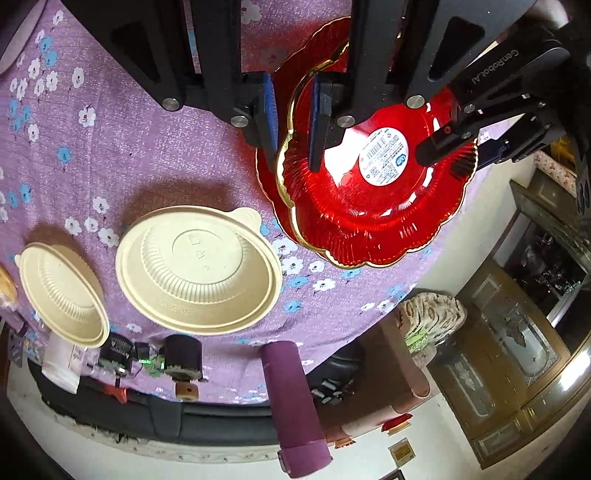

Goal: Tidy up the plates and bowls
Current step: 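Lower the red sticker plate onto the red and white stack, release, then move the right tool toward the white paper bowl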

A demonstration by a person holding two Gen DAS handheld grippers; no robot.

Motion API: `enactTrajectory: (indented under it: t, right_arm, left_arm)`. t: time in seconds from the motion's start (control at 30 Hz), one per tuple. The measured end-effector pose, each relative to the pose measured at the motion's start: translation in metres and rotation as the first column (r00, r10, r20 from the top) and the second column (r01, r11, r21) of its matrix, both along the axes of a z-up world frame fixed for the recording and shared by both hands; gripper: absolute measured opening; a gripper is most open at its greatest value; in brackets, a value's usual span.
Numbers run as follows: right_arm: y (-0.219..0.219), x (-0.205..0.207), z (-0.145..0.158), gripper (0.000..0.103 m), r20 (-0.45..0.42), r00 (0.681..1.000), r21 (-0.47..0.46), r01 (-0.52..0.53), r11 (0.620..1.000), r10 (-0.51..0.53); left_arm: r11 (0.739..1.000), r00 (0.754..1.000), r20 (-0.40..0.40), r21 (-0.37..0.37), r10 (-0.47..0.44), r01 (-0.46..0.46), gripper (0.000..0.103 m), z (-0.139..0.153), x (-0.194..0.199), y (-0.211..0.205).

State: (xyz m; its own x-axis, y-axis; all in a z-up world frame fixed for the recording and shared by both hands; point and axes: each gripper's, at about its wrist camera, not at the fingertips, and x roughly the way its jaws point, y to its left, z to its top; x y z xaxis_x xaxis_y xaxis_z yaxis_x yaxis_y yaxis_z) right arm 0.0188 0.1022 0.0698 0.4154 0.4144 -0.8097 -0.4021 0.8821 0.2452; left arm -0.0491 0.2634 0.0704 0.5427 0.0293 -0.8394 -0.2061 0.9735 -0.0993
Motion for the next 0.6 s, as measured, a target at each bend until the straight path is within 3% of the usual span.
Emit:
enactTrajectory:
  t: [0.2, 0.33, 0.47, 0.6]
  right_arm:
    - [0.005, -0.016, 0.006, 0.029, 0.09, 0.996, -0.013, -0.013, 1.0, 0.014]
    - [-0.005, -0.028, 0.02, 0.047, 0.148, 0.989, 0.023, 0.007, 1.0, -0.01]
    - [-0.024, -0.041, 0.034, 0.051, 0.19, 0.981, 0.058, 0.031, 0.998, -0.042]
    - [-0.048, -0.054, 0.039, 0.053, 0.199, 0.977, 0.081, 0.065, 0.995, -0.08]
  left_arm:
    - [0.999, 0.998, 0.053, 0.037, 0.033, -0.035, 0.062, 0.015, -0.014, -0.002]
    - [0.994, 0.993, 0.113, 0.091, 0.043, -0.054, 0.068, 0.033, -0.03, -0.013]
    - [0.983, 0.983, 0.184, 0.178, 0.005, -0.038, 0.077, 0.051, -0.044, -0.039]
    - [0.97, 0.976, 0.212, 0.245, -0.054, 0.0, 0.079, 0.061, -0.049, -0.067]
